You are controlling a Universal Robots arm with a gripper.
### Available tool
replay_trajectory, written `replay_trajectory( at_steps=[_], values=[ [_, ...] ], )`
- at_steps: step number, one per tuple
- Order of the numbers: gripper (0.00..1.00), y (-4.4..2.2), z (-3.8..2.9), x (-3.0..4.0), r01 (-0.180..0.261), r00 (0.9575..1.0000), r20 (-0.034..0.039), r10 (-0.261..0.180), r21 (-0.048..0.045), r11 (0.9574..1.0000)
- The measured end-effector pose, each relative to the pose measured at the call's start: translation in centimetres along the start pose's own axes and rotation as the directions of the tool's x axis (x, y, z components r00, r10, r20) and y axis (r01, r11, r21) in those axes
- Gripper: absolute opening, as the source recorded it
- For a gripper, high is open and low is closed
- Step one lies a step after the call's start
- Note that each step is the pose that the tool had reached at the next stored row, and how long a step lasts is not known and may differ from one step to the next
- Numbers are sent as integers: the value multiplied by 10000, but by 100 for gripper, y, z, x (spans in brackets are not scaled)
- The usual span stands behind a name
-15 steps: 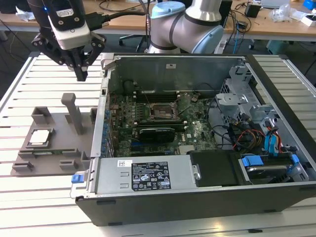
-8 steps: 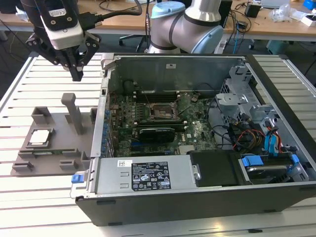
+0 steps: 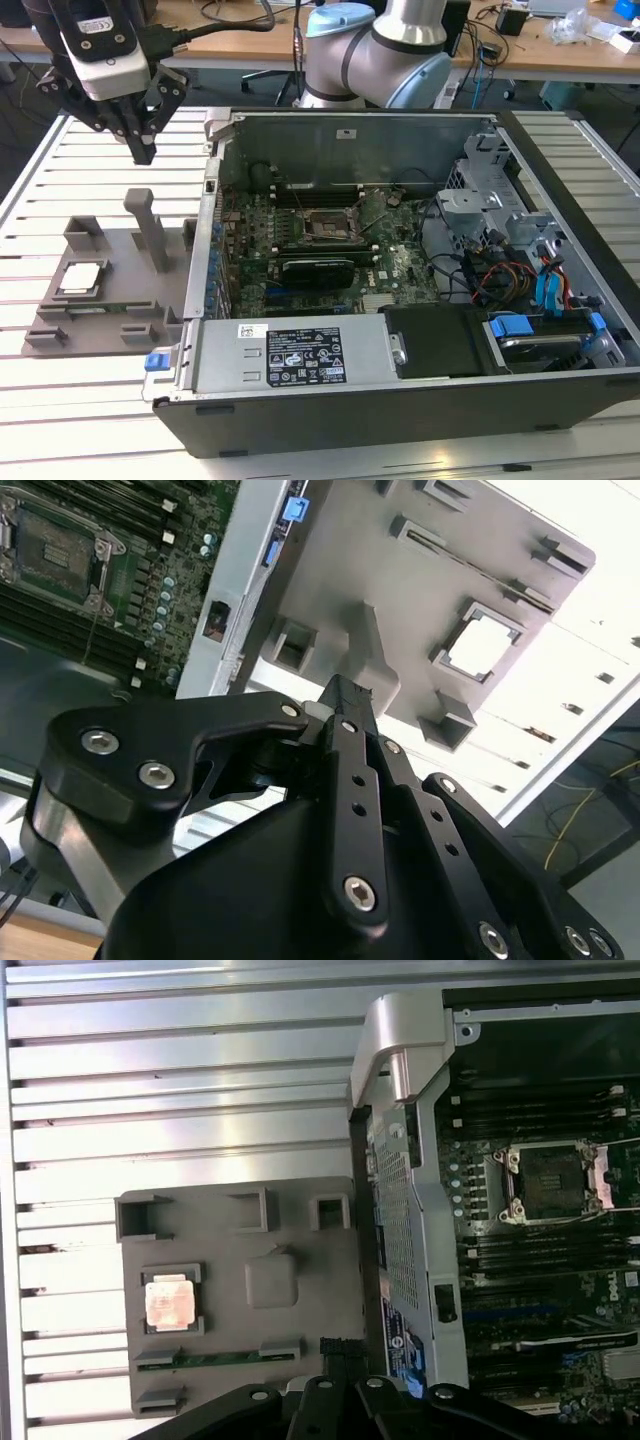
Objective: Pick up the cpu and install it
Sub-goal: 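Reach for the cpu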
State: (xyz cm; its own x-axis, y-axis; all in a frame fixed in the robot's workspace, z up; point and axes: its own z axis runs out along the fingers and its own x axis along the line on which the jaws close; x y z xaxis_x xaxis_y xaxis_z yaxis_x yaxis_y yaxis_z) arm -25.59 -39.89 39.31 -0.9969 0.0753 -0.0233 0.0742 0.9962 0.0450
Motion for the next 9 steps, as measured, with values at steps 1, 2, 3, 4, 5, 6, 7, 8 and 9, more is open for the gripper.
replay_trajectory(
  at_steps=[1,2,3,4,5,6,7,8,9],
  values=[
    [11,-1,-1,20,0,10000,0,0,0,10000],
    [11,-2,-1,32,0,10000,0,0,-1,10000],
    [11,-3,-1,42,0,10000,0,0,0,10000],
    [11,-5,-1,62,0,10000,0,0,0,10000],
    [11,-5,-1,73,1,10000,0,-1,-1,10000],
    [11,-7,-2,89,0,10000,0,0,0,10000],
    [11,-8,-2,101,0,10000,0,0,-1,10000],
    [11,-8,-2,110,1,10000,0,-1,0,10000],
    [11,-10,-3,137,1,10000,-1,-1,0,10000]
  ],
)
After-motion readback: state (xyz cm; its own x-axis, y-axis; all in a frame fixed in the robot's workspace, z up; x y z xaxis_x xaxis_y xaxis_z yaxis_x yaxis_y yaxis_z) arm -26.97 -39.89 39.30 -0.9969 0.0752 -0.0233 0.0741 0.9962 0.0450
